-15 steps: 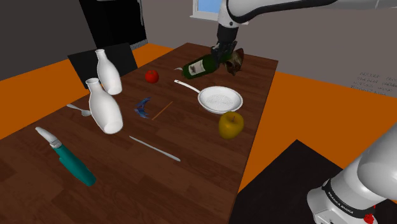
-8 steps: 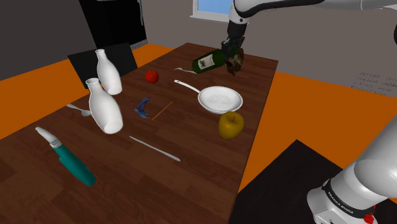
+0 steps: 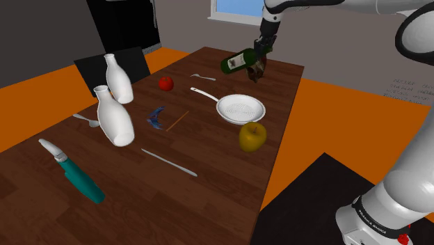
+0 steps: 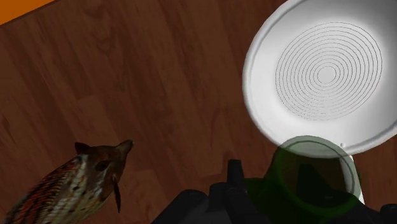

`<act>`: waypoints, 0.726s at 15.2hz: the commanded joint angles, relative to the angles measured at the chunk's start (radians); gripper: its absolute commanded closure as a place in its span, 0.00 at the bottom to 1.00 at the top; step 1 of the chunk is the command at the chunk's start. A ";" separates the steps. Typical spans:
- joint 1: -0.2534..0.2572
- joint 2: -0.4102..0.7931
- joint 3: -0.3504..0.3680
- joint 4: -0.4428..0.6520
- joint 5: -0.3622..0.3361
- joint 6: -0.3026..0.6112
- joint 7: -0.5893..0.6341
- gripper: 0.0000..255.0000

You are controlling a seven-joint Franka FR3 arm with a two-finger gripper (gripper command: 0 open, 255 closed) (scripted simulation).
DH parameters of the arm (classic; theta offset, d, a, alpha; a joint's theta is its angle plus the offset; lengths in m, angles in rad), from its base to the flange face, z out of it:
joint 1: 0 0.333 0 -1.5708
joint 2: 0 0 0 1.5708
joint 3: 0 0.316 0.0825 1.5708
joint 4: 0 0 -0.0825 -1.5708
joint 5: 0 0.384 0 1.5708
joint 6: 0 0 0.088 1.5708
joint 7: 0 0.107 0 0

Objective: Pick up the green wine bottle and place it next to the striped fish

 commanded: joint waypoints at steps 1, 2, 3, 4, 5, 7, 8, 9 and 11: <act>-0.022 0.047 -0.012 0.071 0.005 -0.021 -0.038 1.00; -0.034 0.073 -0.018 0.110 0.008 -0.033 -0.057 1.00; -0.045 0.101 -0.023 0.151 0.010 -0.047 -0.074 1.00; -0.056 0.131 -0.027 0.196 0.012 -0.062 -0.092 1.00; -0.062 0.148 -0.029 0.222 0.014 -0.071 -0.101 1.00; -0.063 0.141 -0.029 0.185 0.014 -0.040 -0.101 1.00; -0.064 0.139 -0.029 0.168 0.014 -0.026 -0.101 1.00; -0.064 0.137 -0.030 0.151 0.014 -0.011 -0.100 1.00; -0.065 0.134 -0.030 0.119 0.014 0.018 -0.100 1.00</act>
